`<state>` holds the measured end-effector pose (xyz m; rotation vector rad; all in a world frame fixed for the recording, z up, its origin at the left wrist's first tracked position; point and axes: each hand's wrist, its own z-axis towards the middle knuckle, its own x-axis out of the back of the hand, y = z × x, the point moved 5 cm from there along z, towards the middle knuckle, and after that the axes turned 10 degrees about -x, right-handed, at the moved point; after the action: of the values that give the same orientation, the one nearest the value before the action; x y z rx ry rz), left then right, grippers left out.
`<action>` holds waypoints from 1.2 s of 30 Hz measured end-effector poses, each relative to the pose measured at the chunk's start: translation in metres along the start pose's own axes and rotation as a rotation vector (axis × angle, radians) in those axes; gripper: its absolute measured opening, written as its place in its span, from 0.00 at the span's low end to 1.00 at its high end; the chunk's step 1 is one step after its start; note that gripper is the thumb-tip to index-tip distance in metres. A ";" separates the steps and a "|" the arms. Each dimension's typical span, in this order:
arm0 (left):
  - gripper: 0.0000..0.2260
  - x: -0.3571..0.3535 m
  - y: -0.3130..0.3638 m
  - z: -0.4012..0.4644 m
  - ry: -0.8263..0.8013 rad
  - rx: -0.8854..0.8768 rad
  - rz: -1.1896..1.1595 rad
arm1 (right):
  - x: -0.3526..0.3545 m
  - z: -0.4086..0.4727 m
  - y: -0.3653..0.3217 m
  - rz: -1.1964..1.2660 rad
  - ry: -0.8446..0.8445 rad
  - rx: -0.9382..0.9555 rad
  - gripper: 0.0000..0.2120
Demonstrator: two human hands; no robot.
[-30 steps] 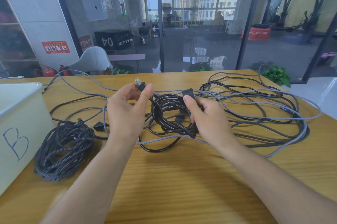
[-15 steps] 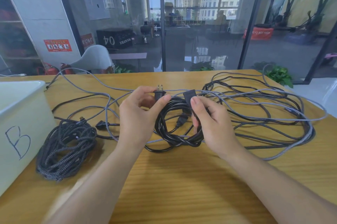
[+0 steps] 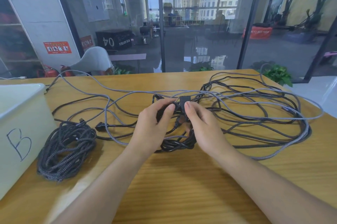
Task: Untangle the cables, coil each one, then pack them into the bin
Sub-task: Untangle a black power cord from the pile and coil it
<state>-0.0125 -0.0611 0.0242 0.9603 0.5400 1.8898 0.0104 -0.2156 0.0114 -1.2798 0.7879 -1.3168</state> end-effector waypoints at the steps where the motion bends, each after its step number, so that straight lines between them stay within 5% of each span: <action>1: 0.11 0.001 0.002 -0.001 0.011 -0.009 0.000 | -0.001 -0.001 0.000 -0.026 0.011 -0.006 0.20; 8: 0.10 0.006 0.025 -0.006 0.059 -0.002 0.015 | 0.003 -0.009 -0.022 -0.090 0.138 0.061 0.23; 17: 0.10 0.066 0.010 -0.063 0.001 0.181 0.152 | -0.062 -0.029 -0.015 -0.241 -0.233 -0.084 0.28; 24: 0.10 0.112 0.005 -0.103 0.026 0.259 0.235 | -0.113 -0.048 -0.027 -0.367 -0.349 -0.091 0.27; 30: 0.18 0.131 -0.002 -0.136 -0.077 0.296 0.384 | -0.140 -0.067 -0.021 -0.582 -0.382 -0.041 0.17; 36: 0.30 0.135 0.022 -0.160 -0.044 0.169 0.471 | -0.134 -0.086 -0.022 -0.611 -0.349 0.096 0.27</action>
<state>-0.1894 0.0504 -0.0028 1.3264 0.4815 2.2557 -0.0991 -0.1013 -0.0165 -1.6853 0.0785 -1.5137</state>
